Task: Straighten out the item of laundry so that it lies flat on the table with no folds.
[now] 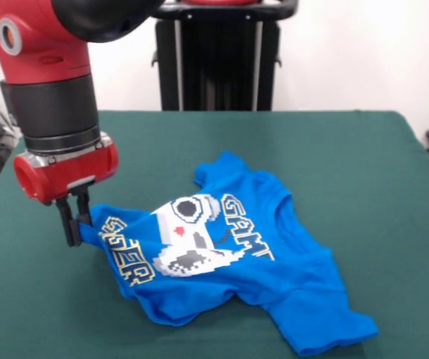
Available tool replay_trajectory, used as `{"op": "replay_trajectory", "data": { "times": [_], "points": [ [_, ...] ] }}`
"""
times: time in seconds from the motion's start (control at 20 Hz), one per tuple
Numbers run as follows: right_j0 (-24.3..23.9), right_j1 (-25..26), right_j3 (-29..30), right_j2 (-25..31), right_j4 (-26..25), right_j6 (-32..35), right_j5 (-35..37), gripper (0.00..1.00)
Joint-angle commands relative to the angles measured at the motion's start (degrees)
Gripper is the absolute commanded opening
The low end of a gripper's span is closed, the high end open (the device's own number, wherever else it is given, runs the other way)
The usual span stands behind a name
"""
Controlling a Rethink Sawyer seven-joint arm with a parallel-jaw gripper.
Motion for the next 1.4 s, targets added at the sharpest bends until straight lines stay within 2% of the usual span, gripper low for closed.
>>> {"op": "replay_trajectory", "data": {
  "times": [0.05, 0.65, 0.95, 1.15, 1.2, 1.4],
  "points": [
    [-1.8, 3.4, -4.1, 6.4, -1.3, -14.2, 0.7, 0.00],
    [-2.7, 3.0, -3.9, 7.5, -1.0, -15.9, 0.2, 0.00],
    [-2.2, 3.5, -4.5, 6.7, -1.4, -14.1, 0.4, 0.00],
    [-0.9, 5.3, -5.2, 4.7, -3.2, -10.2, -0.1, 0.00],
    [-0.7, 5.3, -5.0, 4.7, -3.7, -9.7, -0.3, 1.00],
    [-0.2, 5.7, -4.8, 3.9, -4.8, -8.6, -0.4, 1.00]
  ]
}}
